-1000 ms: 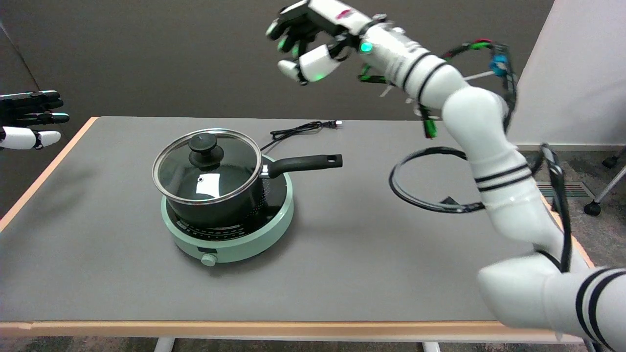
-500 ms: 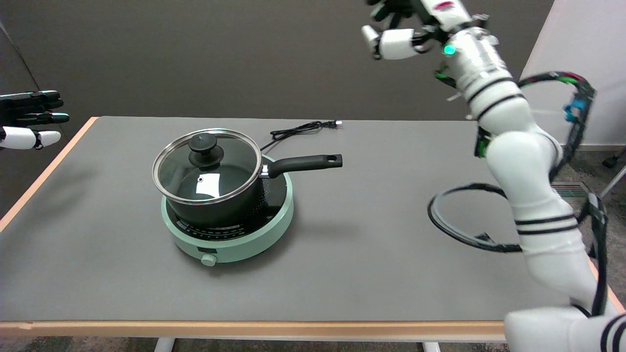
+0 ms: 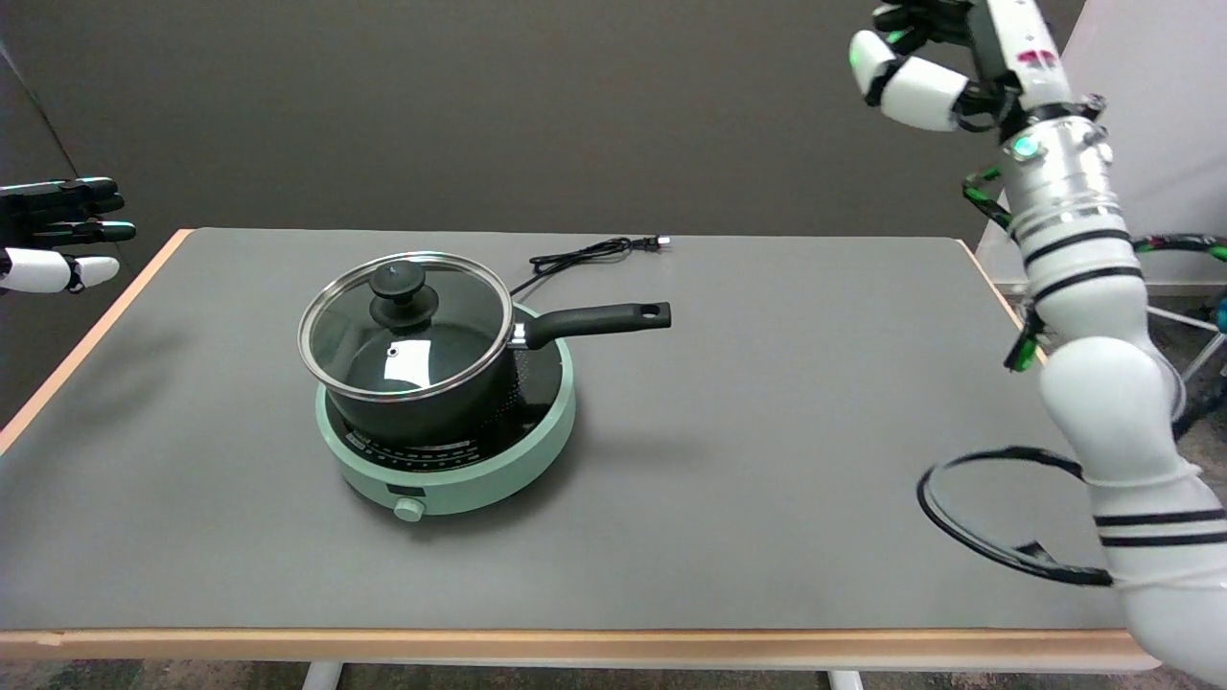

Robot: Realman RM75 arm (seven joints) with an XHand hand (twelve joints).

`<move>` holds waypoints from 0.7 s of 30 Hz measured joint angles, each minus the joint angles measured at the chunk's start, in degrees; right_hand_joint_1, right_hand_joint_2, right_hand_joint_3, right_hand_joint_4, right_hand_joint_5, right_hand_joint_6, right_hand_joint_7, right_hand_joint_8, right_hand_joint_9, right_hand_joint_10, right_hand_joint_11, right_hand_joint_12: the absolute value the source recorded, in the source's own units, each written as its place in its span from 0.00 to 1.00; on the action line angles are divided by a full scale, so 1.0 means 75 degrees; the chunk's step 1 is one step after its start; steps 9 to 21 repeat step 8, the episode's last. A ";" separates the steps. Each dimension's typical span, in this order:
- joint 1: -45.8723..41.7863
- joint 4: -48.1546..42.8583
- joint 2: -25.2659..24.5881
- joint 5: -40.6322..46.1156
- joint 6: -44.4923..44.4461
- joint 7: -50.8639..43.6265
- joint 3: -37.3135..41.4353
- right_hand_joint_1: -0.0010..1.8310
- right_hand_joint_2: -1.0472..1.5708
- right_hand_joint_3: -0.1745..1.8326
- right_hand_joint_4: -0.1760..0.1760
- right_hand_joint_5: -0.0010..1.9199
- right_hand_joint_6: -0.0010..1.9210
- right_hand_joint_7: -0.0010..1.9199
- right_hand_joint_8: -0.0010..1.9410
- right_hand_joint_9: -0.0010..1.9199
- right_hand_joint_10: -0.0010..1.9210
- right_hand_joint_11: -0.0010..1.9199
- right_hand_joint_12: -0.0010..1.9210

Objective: Place the pot lid onto the soup pot.

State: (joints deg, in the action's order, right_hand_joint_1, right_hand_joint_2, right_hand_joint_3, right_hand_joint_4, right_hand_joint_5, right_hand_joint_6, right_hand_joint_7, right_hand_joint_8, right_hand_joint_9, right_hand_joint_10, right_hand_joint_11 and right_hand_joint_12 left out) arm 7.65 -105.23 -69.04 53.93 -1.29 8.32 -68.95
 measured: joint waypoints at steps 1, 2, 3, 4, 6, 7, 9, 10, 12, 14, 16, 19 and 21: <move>-0.0086 -0.0011 0.0026 0.0099 -0.0065 0.0015 0.0042 0.41 0.70 0.45 0.00 0.31 0.16 0.38 0.21 0.37 0.49 0.07 0.89; -0.0208 -0.0031 0.0059 0.0226 -0.0150 0.0033 0.0091 0.41 0.70 0.45 0.00 0.31 0.16 0.38 0.21 0.37 0.48 0.08 0.89; -0.0308 -0.0043 0.0085 0.0333 -0.0221 0.0054 0.0127 0.41 0.69 0.45 0.00 0.31 0.16 0.38 0.21 0.37 0.48 0.08 0.88; -0.0387 -0.0057 0.0106 0.0413 -0.0275 0.0069 0.0152 0.41 0.69 0.45 0.00 0.31 0.16 0.38 0.21 0.37 0.48 0.08 0.88; -0.0562 -0.0077 0.0149 0.0586 -0.0396 0.0098 0.0201 0.41 0.69 0.45 0.00 0.31 0.16 0.38 0.21 0.37 0.48 0.09 0.88; -0.0639 -0.0089 0.0168 0.0668 -0.0453 0.0115 0.0217 0.41 0.69 0.45 0.00 0.31 0.16 0.38 0.21 0.37 0.48 0.09 0.88; -0.0698 -0.0094 0.0183 0.0725 -0.0494 0.0125 0.0228 0.41 0.69 0.45 0.00 0.31 0.16 0.38 0.21 0.37 0.48 0.09 0.88; -0.0698 -0.0094 0.0183 0.0725 -0.0494 0.0125 0.0228 0.41 0.69 0.45 0.00 0.31 0.16 0.38 0.21 0.37 0.48 0.09 0.88; -0.0698 -0.0094 0.0183 0.0725 -0.0494 0.0125 0.0228 0.41 0.69 0.45 0.00 0.31 0.16 0.38 0.21 0.37 0.48 0.09 0.88; -0.0698 -0.0094 0.0183 0.0725 -0.0494 0.0125 0.0228 0.41 0.69 0.45 0.00 0.31 0.16 0.38 0.21 0.37 0.48 0.09 0.88; -0.0698 -0.0094 0.0183 0.0725 -0.0494 0.0125 0.0228 0.41 0.69 0.45 0.00 0.31 0.16 0.38 0.21 0.37 0.48 0.09 0.88; -0.0698 -0.0094 0.0183 0.0725 -0.0494 0.0125 0.0228 0.41 0.69 0.45 0.00 0.31 0.16 0.38 0.21 0.37 0.48 0.09 0.88; -0.0698 -0.0094 0.0183 0.0725 -0.0494 0.0125 0.0228 0.41 0.69 0.45 0.00 0.31 0.16 0.38 0.21 0.37 0.48 0.09 0.88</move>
